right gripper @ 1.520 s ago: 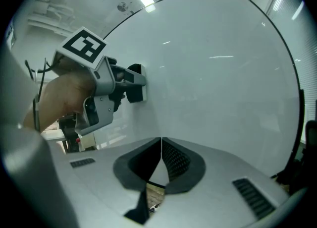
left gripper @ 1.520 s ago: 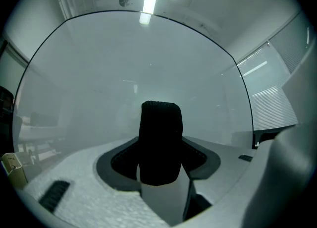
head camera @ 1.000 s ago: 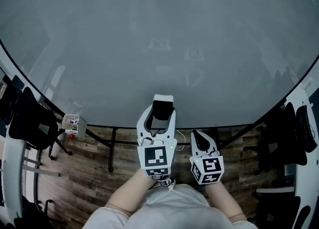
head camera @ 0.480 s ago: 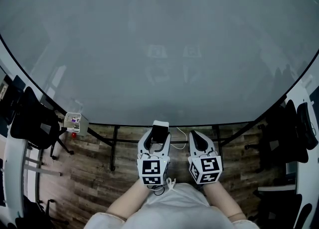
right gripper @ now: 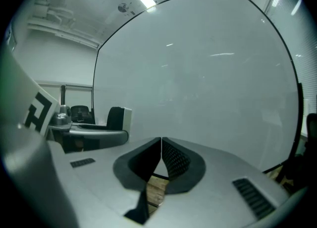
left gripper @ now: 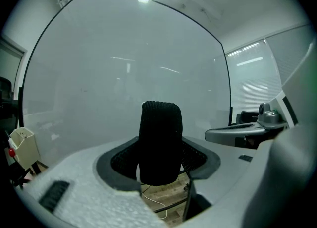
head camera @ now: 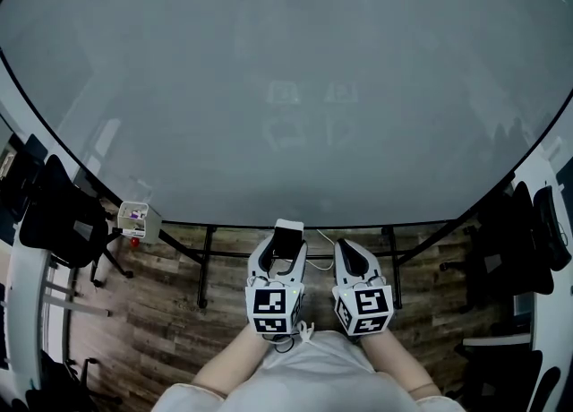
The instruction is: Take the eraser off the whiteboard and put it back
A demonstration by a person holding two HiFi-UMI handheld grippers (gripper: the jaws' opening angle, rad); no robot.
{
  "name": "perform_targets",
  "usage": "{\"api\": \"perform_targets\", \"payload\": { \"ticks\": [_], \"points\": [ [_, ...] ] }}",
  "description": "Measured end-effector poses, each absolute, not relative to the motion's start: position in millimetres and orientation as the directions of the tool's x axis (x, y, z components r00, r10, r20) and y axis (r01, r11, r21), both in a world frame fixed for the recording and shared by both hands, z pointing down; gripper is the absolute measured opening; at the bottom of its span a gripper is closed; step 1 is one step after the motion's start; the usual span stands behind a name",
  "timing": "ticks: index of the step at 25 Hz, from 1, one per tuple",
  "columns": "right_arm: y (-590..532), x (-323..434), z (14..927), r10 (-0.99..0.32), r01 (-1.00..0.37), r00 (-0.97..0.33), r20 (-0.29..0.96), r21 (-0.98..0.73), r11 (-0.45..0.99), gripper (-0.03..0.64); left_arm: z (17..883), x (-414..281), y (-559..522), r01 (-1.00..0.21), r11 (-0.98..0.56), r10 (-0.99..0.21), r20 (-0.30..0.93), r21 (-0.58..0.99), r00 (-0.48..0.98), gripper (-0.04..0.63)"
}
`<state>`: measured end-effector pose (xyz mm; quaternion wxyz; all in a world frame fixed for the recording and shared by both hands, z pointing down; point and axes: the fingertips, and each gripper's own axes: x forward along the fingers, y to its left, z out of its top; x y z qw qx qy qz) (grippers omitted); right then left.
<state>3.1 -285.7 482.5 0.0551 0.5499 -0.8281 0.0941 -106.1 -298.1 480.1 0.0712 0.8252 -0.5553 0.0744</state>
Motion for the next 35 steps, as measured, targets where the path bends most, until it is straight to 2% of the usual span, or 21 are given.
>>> {"api": "perform_targets", "payload": {
  "ticks": [16,35],
  "points": [
    [-290.4,3.0,487.4,-0.897,-0.92,-0.391,0.207,-0.09,0.381,0.028,464.8,-100.5,-310.0,-0.92,-0.39,-0.907,0.16,0.027,0.389,0.245],
    [-300.9,3.9,480.3,-0.897,-0.917,-0.399,0.188,-0.083,0.391,0.028,358.9,-98.7,-370.5,-0.938,-0.339,-0.939,-0.025,-0.072,0.342,0.245]
  ]
}}
